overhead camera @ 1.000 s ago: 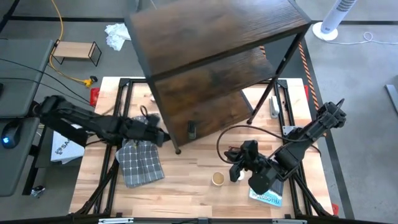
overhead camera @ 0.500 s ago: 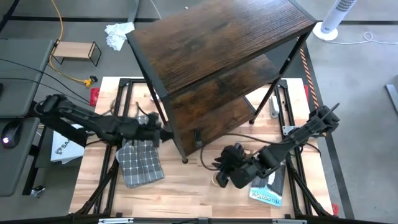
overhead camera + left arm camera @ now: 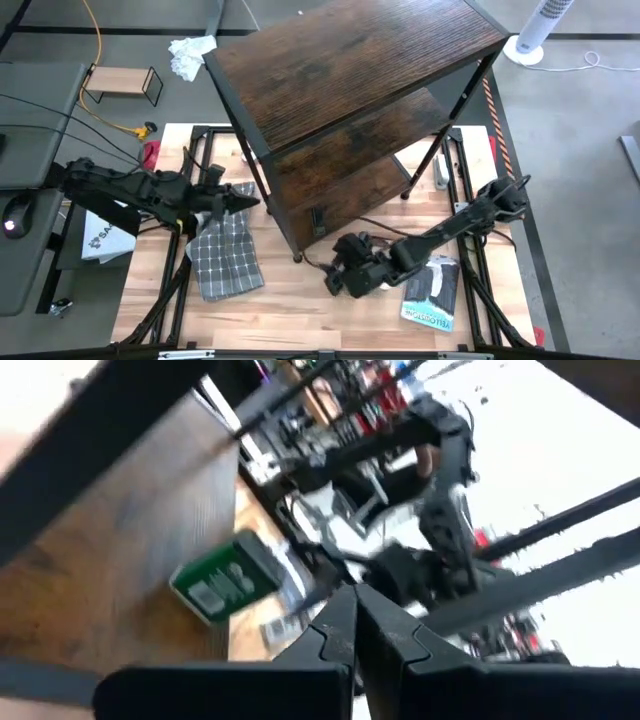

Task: Shelf spices
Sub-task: Remove the green seasoning can from the shelf

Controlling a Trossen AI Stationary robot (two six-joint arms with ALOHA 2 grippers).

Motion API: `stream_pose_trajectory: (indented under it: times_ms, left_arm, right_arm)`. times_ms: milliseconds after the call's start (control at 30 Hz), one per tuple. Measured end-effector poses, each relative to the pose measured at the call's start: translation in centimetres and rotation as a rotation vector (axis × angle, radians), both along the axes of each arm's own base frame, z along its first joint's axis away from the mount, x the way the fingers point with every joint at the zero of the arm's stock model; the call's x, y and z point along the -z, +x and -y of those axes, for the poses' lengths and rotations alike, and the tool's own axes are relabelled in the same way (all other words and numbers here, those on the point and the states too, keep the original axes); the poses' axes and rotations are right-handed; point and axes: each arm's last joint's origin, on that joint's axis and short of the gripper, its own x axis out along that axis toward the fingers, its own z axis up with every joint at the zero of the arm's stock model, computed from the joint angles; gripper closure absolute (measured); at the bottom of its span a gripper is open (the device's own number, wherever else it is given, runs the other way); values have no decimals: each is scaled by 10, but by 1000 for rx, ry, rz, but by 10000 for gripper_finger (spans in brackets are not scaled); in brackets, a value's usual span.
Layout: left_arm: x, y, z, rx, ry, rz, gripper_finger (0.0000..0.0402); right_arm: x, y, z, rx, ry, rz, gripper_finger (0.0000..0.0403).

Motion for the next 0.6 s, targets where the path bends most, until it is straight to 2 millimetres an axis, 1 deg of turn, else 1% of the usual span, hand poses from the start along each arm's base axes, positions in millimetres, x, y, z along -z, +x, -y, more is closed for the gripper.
stream_pose_trajectory:
  times_ms: [100, 167, 233, 300, 367, 600]
  left_arm:
    - [1, -1, 1, 57, -4, -17, 402]
    - [2, -1, 3, 99, -9, -24, 401]
    - [3, -2, 4, 135, -13, -36, 402]
    - [4, -2, 4, 162, -15, -49, 402]
    - [5, -2, 5, 175, -17, -55, 401]
    - [5, -2, 5, 179, -43, -57, 401]
  right_arm:
    - [13, 12, 15, 121, 10, 11, 100]
    - [21, 17, 26, 207, 55, 8, 100]
    - [23, 22, 35, 263, 98, 22, 100]
    - [22, 24, 43, 283, 93, 31, 100]
    - [21, 26, 47, 283, 49, 34, 100]
    - [10, 35, 59, 236, -41, 23, 100]
